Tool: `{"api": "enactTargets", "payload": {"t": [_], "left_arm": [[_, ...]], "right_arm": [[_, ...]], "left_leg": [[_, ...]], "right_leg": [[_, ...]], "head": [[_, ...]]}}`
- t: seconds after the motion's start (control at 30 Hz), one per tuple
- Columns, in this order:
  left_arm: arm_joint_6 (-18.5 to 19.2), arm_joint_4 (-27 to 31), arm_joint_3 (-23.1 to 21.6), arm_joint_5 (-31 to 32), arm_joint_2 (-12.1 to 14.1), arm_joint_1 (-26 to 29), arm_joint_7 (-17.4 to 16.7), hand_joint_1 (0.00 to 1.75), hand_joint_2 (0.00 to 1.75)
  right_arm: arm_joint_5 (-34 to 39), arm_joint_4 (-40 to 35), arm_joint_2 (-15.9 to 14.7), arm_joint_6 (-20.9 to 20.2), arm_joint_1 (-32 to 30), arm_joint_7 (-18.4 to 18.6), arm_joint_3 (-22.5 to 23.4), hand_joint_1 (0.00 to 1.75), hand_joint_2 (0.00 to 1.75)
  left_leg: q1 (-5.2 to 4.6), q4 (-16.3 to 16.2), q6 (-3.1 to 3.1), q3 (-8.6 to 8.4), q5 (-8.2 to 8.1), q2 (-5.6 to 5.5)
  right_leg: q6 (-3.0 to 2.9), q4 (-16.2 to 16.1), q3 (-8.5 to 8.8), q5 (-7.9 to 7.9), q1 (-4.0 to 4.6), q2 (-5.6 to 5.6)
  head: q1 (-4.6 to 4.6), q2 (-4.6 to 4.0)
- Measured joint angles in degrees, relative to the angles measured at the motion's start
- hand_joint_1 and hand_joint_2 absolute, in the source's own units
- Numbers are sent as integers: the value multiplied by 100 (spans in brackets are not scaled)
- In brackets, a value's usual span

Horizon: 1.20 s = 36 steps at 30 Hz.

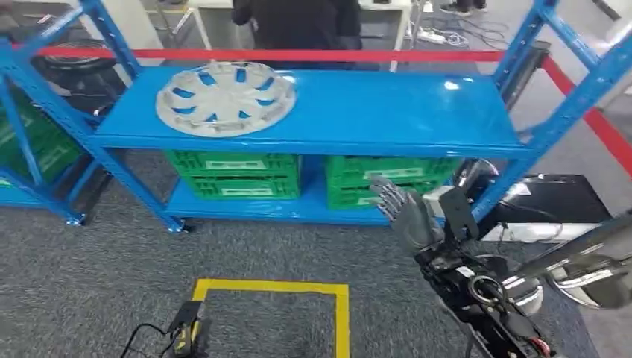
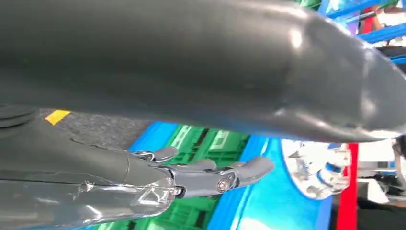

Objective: Take the parts from the cabinet and place them on the table.

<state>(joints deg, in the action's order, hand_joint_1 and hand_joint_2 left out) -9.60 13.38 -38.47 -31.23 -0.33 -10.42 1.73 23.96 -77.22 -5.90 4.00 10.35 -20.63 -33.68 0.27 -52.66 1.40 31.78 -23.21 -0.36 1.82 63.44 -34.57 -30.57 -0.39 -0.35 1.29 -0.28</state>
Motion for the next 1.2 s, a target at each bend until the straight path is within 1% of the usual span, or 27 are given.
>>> {"api": "enactTargets", "payload": {"t": [0.03, 0.07, 0.1, 0.13, 0.17, 0.23, 0.27, 0.4, 0.43, 0.47, 0.53, 0.57, 0.6, 0.63, 0.7, 0.73, 0.77, 0.8, 0.87, 0.93, 0.97, 1.0, 1.07, 1.1, 1.13, 1.17, 1.2], "left_arm": [[0, 0, -2, 0, 0, 1, 0, 0, 0], [0, 0, -2, 0, -2, 7, 0, 0, 0], [0, 0, -4, 0, -4, 16, 0, 0, 0], [0, 0, -4, 0, -4, 21, 0, 0, 0], [0, 0, -4, 0, -9, 21, 0, 0, 0], [0, 0, -7, 0, -20, 15, 0, 0, 0], [0, 0, -7, 0, -17, 13, 0, 0, 0], [0, 0, -11, 0, -11, 28, 0, 0, 0], [0, 0, -11, -2, 0, 34, 0, 0, 0], [0, 0, -13, 0, -2, 27, 0, 0, 0], [0, 0, -15, -7, -11, 12, 0, 0, 0], [0, 0, -15, -9, -11, 16, 0, 0, 0], [0, 0, -15, -13, -11, 26, 0, 0, 0], [0, 0, -17, -15, -11, 33, 0, 0, 0], [0, 0, -17, -15, -7, 29, 0, 0, 0], [0, 0, -17, -15, -2, 21, 0, 0, 0], [0, 0, -17, -15, 0, 4, 2, 0, 0], [0, 0, -17, -15, -2, -22, 2, 0, 0], [0, 0, -17, -15, 0, -30, 4, 0, 0], [0, 0, -28, -15, -2, -23, 2, 0, 0], [2, -2, -46, -15, -7, -13, 4, 0, 0], [0, -2, -59, -15, -2, -21, 4, 0, 0], [11, -2, -61, -15, -9, -24, 4, 0, 0], [13, -2, -63, -15, -9, -20, 4, 0, 0], [22, -2, -68, -15, -9, -14, 4, 0, 0], [22, -2, -72, -15, -9, -7, 4, 0, 0], [24, -2, -74, -15, -9, -4, 4, 0, 0]], "right_arm": [[0, 2, 0, -2, -19, 4, 0, 0, 0], [0, 2, 0, -2, -34, 4, -2, 0, 0], [0, 7, 0, -2, -38, 4, -2, 0, 0], [0, 9, 0, -2, -36, 4, -2, 0, 0], [0, 9, 0, -2, -33, 4, -2, 0, 0], [0, 9, 0, -2, -31, 4, 2, 0, 0], [0, 11, 0, -2, -27, 4, 2, 0, 0], [-37, 13, 0, -13, -23, 4, 0, 0, 0], [-48, 13, 4, -20, -8, 4, 0, 0, 0], [-63, 11, 4, -26, -9, 2, 2, 0, 0], [-79, 13, 4, -37, -18, 4, 2, 0, 0], [-79, 15, 4, -44, -26, 7, 2, 0, 0], [-79, 15, 4, -46, -30, 7, -2, 0, 0], [-81, 17, 4, -50, -30, 7, -2, 0, 0], [-81, 15, 4, -55, -23, 7, 2, 0, 0], [-81, 15, 4, -59, -22, 7, 2, 0, 0], [-81, 15, 4, -61, -19, 7, 2, 0, 0], [-81, 15, 4, -61, -14, 7, 7, 0, 0], [-81, 15, 4, -70, -14, 7, 7, 0, 0], [-81, 15, 4, -74, -6, 7, 11, 0, 0], [-83, 18, 4, -76, 2, 7, 35, 0, 0], [-83, 15, 4, -76, 22, -4, 42, 0, 0], [-83, 17, 4, -76, 5, 2, 37, 0, 0], [-83, 20, 4, -76, -21, 6, 37, 0, 0], [-83, 22, 4, -76, -39, 7, 39, 0, 0], [-83, 22, 4, -76, -36, 7, 37, 0, 0], [-83, 22, 4, -76, -28, 7, 39, 0, 0]], "left_leg": [[-1, -2, 5, 2, -3, -22], [-1, -7, 6, 4, -4, -45], [0, -11, 5, 2, -6, -74], [3, -18, -1, -3, -10, -106], [7, -29, -10, -9, -16, -141], [16, -86, -60, -15, -50, -225], [-22, -127, -96, 19, -73, -253], [-3, -111, -202, 55, -51, -317], [8, -192, -223, 60, -105, -249], [-5, -434, -257, 173, -267, -131], [20, -1396, -313, 642, -733, -53], [23, -1859, -327, 872, -897, -39], [22, -2090, -331, 1001, -929, -31], [22, -2001, -320, 974, -820, -25], [16, -1119, -270, 547, -359, 27], [1, -570, -226, 253, -142, 147], [-38, -188, -177, 45, -81, 392], [-69, -127, -154, 56, -76, 327], [-81, -144, -118, 87, -76, 221], [-27, -68, -54, 38, -24, 109], [-14, -38, -43, 21, -16, 65], [-5, -39, -8, 22, -10, 35], [-7, -42, 4, 32, -10, -64], [-9, -46, 6, 33, -12, -127], [-9, -54, 6, 30, -12, -189], [-8, -69, 5, 32, -13, -266], [-5, -85, -2, 28, -17, -338]], "right_leg": [[16, 535, -255, -235, -7, 5], [31, 956, -464, -372, -11, 8], [39, 1091, -547, -347, -18, 7], [44, 925, -487, -188, -27, 7], [43, 535, -308, 57, -35, 11], [36, -611, 244, 586, -63, 113], [27, -771, 313, 507, -66, 229], [-145, -790, 289, 565, -33, 104], [-172, -812, 303, 580, -62, 58], [-198, -814, 303, 577, -67, 40], [-226, -814, 294, 571, -55, -44], [-235, -814, 291, 565, -48, -92], [-238, -813, 290, 562, -44, -133], [-237, -813, 293, 561, -42, -175], [-225, -813, 308, 553, -35, -253], [-214, -813, 324, 545, -33, -293], [-197, -813, 335, 535, -16, -324], [-157, -803, 327, 519, 21, -356], [-103, -822, 350, 520, 11, -444], [-32, -827, 367, 474, 25, -497], [2, -669, 343, 362, -11, -264], [17, -260, 162, 118, -14, -94], [41, 729, -310, -310, -17, -4], [49, 1027, -461, -381, -16, 7], [46, 1049, -485, -318, -17, 9], [39, 789, -374, -116, -19, 19], [27, 314, -158, 157, -22, 39]], "head": [[-26, 0], [-35, 2], [-59, 0], [-72, 0], [-76, 0], [-107, 0], [-118, 0], [-90, 2], [-96, 0], [-37, 0], [55, 0], [57, 0], [77, 0], [94, 0], [129, 0], [149, 0], [175, 0], [197, 0], [142, 0], [133, 0], [102, 0], [68, 0], [-15, 0], [-22, 0], [-35, 0], [-52, 0], [-74, 2]]}}
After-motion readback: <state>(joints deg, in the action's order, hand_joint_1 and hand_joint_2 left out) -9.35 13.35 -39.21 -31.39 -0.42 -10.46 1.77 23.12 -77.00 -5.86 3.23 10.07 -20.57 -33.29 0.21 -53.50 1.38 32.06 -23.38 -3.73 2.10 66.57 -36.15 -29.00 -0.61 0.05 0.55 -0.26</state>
